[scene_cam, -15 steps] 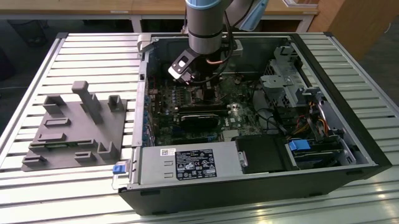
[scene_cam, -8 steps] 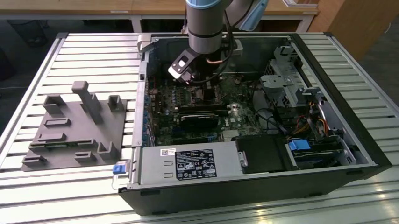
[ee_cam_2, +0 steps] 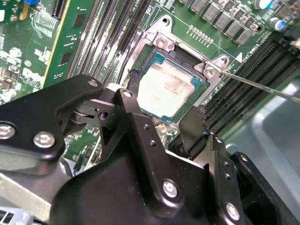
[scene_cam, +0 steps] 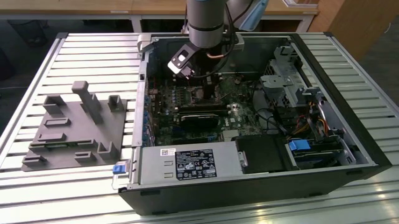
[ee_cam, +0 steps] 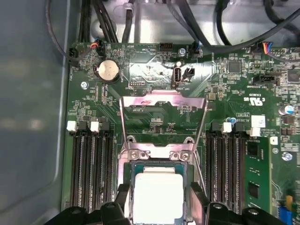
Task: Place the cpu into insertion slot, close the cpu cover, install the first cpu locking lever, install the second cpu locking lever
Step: 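Place the cpu into insertion slot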
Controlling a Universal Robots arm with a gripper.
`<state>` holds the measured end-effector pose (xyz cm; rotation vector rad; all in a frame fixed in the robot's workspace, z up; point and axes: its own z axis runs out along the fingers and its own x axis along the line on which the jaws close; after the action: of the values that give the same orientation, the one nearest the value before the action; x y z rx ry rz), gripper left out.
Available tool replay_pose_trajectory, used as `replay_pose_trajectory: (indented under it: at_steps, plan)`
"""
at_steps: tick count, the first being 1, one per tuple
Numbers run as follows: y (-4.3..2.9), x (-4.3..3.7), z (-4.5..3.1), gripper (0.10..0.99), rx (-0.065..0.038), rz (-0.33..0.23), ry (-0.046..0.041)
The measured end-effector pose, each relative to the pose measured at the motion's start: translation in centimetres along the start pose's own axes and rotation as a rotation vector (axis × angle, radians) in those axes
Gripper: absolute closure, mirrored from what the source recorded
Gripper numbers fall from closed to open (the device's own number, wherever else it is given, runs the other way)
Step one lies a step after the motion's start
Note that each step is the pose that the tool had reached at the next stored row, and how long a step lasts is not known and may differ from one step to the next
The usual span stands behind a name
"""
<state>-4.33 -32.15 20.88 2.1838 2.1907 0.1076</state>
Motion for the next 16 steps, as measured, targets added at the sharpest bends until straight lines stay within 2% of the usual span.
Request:
replay_pose_trajectory:
  at_steps: [5,7,8,10,11,14,16]
  plan:
    - [0.07,0.01,-0.79,0.486,0.004,0.0,0.0006]
    - [0.09,0.01,-1.01,0.608,0.007,0.0,0.0019]
    - [0.11,0.0,-1.09,0.608,0.009,0.0,0.0019]
    - [0.15,0.0,-1.26,0.729,0.013,0.0,0.0021]
    - [0.16,0.0,-1.37,0.729,0.015,0.0,0.0024]
    - [0.19,0.0,-1.67,0.906,0.018,0.001,0.0046]
    - [0.21,0.0,-1.84,0.906,0.019,0.001,0.0059]
